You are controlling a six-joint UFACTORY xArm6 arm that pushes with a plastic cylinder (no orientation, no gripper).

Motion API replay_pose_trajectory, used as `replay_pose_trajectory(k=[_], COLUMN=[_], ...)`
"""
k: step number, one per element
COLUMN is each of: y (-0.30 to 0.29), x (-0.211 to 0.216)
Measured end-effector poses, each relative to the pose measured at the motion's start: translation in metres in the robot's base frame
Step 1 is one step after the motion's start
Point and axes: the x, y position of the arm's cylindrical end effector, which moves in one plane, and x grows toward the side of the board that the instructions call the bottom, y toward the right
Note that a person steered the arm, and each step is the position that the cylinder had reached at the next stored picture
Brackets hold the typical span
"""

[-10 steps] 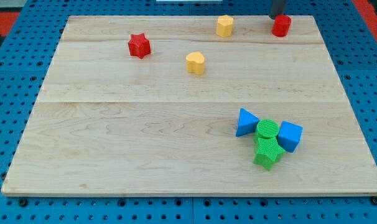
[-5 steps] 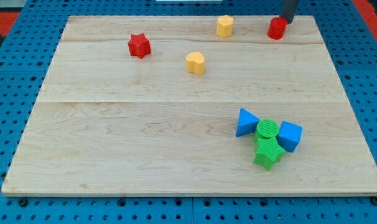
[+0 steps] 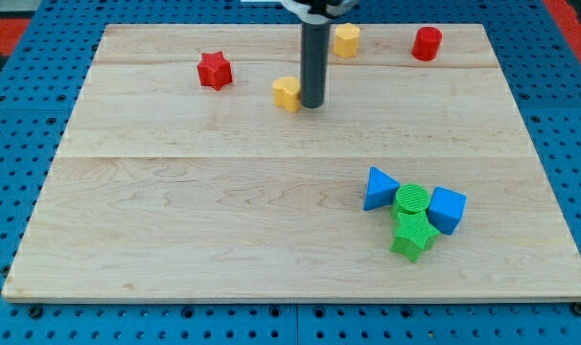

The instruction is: Make a horizontal line with the red blocks and yellow hexagon

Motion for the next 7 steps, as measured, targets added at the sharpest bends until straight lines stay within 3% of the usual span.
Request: replay_pose_trajectory(k=[1, 4, 7], y=[-0.010, -0.058, -0.195], x=[0.017, -0.045, -0.060])
